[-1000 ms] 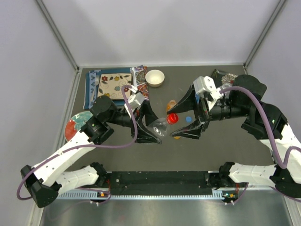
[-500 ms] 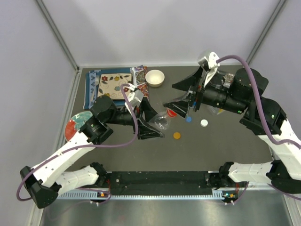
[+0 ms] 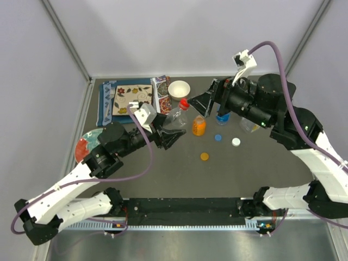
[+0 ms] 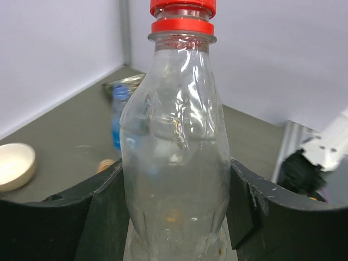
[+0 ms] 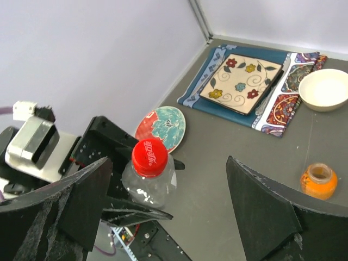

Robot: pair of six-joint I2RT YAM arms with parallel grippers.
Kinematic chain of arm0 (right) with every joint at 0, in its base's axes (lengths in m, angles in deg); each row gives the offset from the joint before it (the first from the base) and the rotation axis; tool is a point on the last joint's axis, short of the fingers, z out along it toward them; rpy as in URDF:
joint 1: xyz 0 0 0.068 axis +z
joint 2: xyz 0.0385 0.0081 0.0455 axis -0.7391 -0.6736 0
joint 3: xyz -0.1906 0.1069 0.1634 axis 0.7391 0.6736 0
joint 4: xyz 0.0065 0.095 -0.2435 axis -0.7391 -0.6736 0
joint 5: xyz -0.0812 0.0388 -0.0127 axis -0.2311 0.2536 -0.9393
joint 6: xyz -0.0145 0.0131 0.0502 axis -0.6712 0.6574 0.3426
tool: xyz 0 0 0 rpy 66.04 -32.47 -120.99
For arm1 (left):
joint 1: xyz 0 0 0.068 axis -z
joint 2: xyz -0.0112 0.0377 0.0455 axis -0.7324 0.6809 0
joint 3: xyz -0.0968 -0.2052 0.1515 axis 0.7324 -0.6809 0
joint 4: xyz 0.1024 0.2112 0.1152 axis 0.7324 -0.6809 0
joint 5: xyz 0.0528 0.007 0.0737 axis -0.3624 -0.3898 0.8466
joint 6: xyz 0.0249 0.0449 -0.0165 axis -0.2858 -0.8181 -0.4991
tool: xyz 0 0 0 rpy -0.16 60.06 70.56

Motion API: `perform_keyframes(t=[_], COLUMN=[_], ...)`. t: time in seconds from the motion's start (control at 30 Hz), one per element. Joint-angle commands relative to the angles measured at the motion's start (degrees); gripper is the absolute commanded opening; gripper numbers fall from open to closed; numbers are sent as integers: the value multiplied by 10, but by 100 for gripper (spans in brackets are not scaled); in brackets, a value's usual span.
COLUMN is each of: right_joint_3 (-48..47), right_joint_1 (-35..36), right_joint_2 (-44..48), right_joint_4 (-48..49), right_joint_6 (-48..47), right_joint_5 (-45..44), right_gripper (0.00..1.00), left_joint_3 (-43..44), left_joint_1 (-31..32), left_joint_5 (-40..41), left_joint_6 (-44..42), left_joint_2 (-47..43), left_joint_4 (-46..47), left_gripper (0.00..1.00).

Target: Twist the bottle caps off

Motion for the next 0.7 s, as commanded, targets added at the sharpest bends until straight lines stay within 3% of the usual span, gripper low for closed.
perform_keyframes(t=[0.0,0.13,0.33,0.47,0.67], right_joint_3=[-25,-45,-52,-46,-42], right_joint_1=[6,6,6,6,6], right_joint_2=[-22,-48,-81,-89,-94], right_joint_4=[-3,1,3,8,12], right_joint_6=[39,44,49,48,45], right_joint_5=[-41,-33,-33,-26,-27], right_gripper=[86,86,86,72,67], left_joint_3=[-8,-5,-7,-10,-14], left_joint_1=[47,88,103,103,103], left_joint_5=[195,275,301,307,306], left_joint_6=[-74,-115,-124,-125,-129], left_joint_2=[-2,12,21,18,14], left_joint_4=[3,4,8,10,12], left_gripper=[39,39,38,38,38])
